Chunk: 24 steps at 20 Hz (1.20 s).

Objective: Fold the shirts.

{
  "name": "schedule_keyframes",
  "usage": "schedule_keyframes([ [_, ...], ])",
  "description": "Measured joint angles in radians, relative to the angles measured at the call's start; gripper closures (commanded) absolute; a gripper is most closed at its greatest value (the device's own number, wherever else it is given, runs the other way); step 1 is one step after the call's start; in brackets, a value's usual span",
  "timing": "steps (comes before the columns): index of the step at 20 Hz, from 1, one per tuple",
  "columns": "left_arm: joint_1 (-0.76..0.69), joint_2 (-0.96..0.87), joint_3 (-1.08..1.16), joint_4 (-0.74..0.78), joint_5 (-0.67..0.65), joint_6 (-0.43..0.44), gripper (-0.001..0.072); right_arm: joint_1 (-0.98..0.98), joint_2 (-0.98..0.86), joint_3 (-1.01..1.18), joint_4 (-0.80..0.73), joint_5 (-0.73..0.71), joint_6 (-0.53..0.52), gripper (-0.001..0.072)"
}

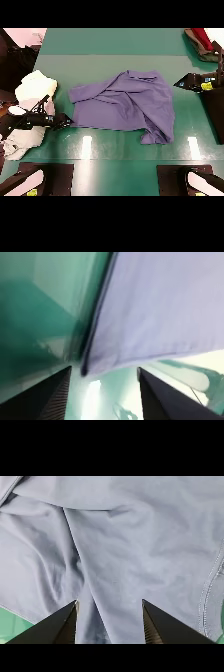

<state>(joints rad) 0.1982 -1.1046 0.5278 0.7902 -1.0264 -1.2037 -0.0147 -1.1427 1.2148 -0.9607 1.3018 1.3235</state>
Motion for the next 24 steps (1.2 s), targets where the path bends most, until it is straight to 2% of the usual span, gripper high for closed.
schedule_keyframes([
  [3,-0.067,-0.011,-0.001,-0.013,0.045,-0.002,0.0212,0.0,0.006,-0.001,0.0,0.0,0.001,0.0265],
  [4,-0.088,-0.017,-0.001,-0.016,0.057,-0.006,0.0243,0.0,0.006,-0.001,0.0,0.004,0.002,0.0265],
  [5,-0.102,-0.022,-0.001,-0.017,0.068,-0.011,0.0465,0.0,0.007,-0.001,0.0,0.01,0.003,0.0265],
  [6,-0.113,-0.028,-0.002,-0.008,0.082,-0.014,0.0654,-0.002,0.008,-0.001,0.0,0.022,0.005,0.0265],
  [7,-0.121,-0.032,-0.002,0.0,0.084,-0.02,0.0682,-0.009,0.008,-0.001,-0.001,0.035,0.005,0.0265],
  [11,-0.137,-0.034,0.062,-0.006,0.059,-0.023,0.0684,-0.074,0.009,-0.001,-0.02,0.132,0.019,0.0265],
  [15,-0.141,-0.034,0.181,-0.01,0.002,-0.017,0.0683,-0.142,0.053,-0.074,-0.146,0.254,0.075,0.0264],
  [18,-0.143,-0.034,0.246,-0.013,-0.022,-0.008,0.0683,-0.175,0.155,-0.252,-0.208,0.277,0.101,0.0247],
  [20,-0.143,-0.034,0.267,-0.013,-0.028,-0.005,0.0683,-0.184,0.233,-0.389,-0.216,0.277,0.108,0.0197],
  [24,-0.143,-0.035,0.283,-0.013,-0.036,-0.002,0.0683,-0.192,0.365,-0.626,-0.16,0.223,0.115,0.0199],
])
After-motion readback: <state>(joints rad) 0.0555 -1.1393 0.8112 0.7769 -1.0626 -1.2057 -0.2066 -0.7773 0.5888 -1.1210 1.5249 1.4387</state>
